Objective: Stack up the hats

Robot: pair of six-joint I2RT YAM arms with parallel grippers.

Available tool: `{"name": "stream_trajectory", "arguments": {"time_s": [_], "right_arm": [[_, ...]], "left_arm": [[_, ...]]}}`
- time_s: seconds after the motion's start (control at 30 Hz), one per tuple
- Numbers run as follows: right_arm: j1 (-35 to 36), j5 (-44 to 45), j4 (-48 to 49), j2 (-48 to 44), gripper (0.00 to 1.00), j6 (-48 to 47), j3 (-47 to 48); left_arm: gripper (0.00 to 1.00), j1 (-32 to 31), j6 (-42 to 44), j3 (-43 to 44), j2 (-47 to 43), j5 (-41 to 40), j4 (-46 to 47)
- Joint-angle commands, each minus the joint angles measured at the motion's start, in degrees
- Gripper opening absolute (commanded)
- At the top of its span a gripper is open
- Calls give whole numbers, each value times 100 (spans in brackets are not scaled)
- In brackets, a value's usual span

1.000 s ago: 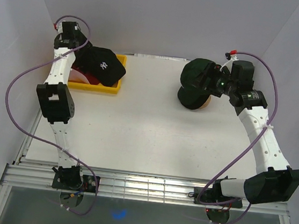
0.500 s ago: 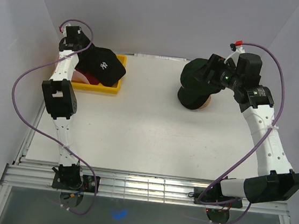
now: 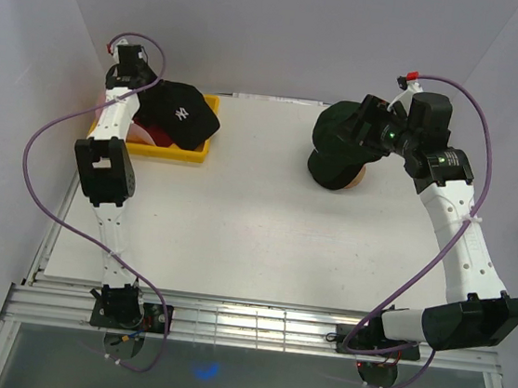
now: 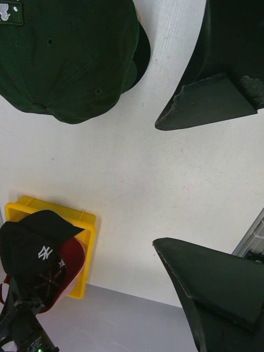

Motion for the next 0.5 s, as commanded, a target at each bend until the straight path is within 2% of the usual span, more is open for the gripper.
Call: {"name": "stream_trajectory", "arguments": {"time_s": [0.0, 0.03, 0.1, 0.13, 0.47], "right_arm": [[30, 41, 114, -7, 84, -74, 120], [21, 41, 114, -6, 84, -65, 120], [30, 32, 105, 2, 84, -65, 120], [30, 32, 114, 2, 84, -56, 120], [21, 76, 123, -6, 84, -47, 111]], "left_arm": [[17, -72, 96, -26, -241, 205, 27], [15, -90, 113, -17, -258, 188, 19], [2, -99, 149, 27, -294, 153, -16], [0, -99, 149, 45, -329, 144, -43], [0, -99, 350, 335, -750, 258, -158]]}}
